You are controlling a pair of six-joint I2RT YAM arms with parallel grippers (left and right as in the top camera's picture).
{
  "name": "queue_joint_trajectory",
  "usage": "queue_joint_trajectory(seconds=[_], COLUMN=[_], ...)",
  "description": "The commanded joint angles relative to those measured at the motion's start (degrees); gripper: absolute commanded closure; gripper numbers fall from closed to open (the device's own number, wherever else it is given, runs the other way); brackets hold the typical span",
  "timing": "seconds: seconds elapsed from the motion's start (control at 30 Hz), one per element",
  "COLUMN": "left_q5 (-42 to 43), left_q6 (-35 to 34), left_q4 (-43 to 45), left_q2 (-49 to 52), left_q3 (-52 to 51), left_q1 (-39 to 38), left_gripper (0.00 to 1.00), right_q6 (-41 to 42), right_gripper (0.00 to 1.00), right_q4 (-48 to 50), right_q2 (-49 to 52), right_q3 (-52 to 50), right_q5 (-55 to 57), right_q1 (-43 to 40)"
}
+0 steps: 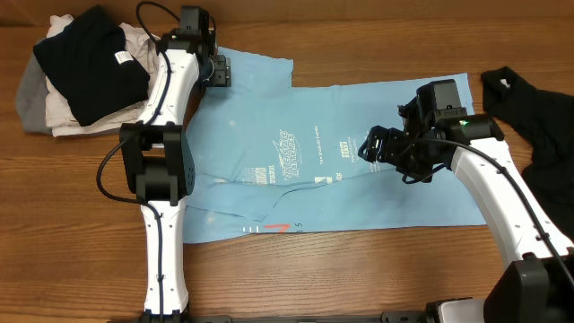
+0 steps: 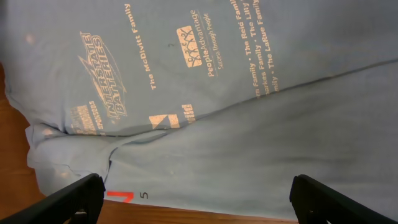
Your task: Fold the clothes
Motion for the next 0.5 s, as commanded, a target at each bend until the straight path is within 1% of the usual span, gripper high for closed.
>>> queue_joint_trajectory(seconds=[0.0,0.17,0.2,0.27,0.3,0.37,0.47], left_q5=[1.3,1.3,1.4,1.4,1.4,1.3,1.3], left_q6=[1.5,1.5,1.5,1.5,1.5,1.5,1.5], left_q4=[0.5,0.4,0.4,0.4,0.3,0.2,0.0], left_q2=[1.4,1.4,1.4,1.4,1.5,1.5,1.5], left_q3=[1.5,1.5,1.5,1.5,1.5,1.5,1.5], left_q1=[-0.8,-0.8,-0.8,-0.9,-0.9,-0.9,-0.9], left_gripper=[0.37,0.57,0.62,0.77,0.85,0.96,0.96], right_q6=[-0.2,0.5,1.2,1.6,1.6,1.6,1.5], right_gripper=[0.00,0.00,0.00,0.00,0.00,0.00,0.00], right_q4=[0.3,1.1,1.2,1.3,1.5,1.9,3.5], right_q2=[0.1,0.1,0.1,0.1,0.1,0.1,0.1], right_q3=[-0.2,-0.2,-0.2,-0.2,-0.2,-0.2,-0.2], right_q5=[0.4,0.5,0.9,1.9,2.5,4.3,6.6], right_q1=[0.2,0.2,0.2,0.2,0.2,0.2,0.2])
